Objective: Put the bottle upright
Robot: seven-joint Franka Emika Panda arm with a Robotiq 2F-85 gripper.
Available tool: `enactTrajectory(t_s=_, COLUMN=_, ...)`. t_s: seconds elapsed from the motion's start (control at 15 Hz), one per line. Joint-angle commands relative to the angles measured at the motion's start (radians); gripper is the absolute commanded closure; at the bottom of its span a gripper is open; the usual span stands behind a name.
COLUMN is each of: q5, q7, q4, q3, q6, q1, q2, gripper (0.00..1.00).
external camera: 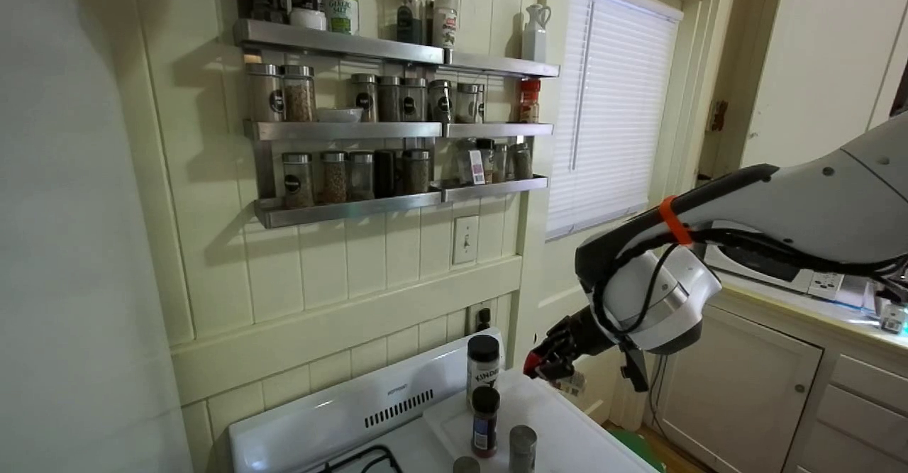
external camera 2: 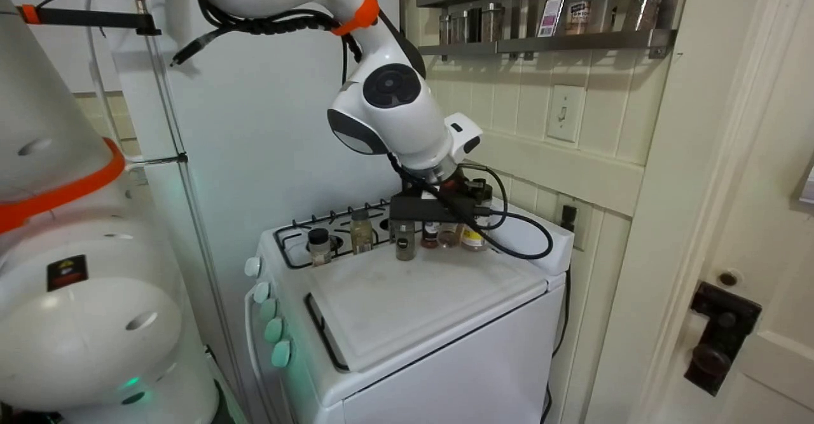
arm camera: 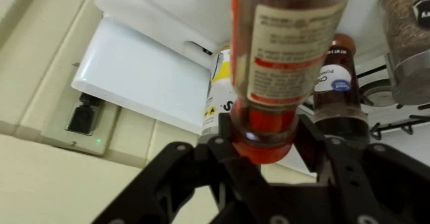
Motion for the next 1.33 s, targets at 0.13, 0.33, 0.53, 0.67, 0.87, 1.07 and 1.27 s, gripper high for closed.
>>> enactTrajectory(t_s=0.13, q5=0.393, q7=-0.113, q4=-0.008, q3=0.051, q6=0.148, q1=-0.027, q2=-0.145, gripper=0.75)
enactTrajectory(t_s=0.33, q5=0.597, q7=-0.240, q4=0.021, q3=0.152, q6=0.147, q1=-0.186, q2=-0.218, gripper=0.75)
enactTrajectory(t_s=0.53, q5=0.811, q7=-0.400, q4=0.022, q3=0.295, q6=0.085, q1=-0.420, q2=-0.305, gripper=0.75)
enactTrajectory(t_s=0.67, q5=0.949, q7=-0.512, q4=-0.005, q3=0.388, q6=0.028, q1=-0.566, q2=-0.362, gripper=0.75)
enactTrajectory(t_s=0.87, q5=0.904, q7=-0.460, q4=0.020, q3=0.376, q6=0.044, q1=-0.552, q2=-0.313, gripper=0.50)
enactTrajectory(t_s=1.07, q5=0.894, q7=-0.448, q4=0.024, q3=0.364, q6=0.044, q1=-0.536, q2=-0.310, gripper=0.50)
enactTrajectory(t_s=1.27, q5=0.894, q7=-0.448, q4=0.024, q3=0.361, q6=0.044, q1=-0.530, q2=-0.310, gripper=0.75)
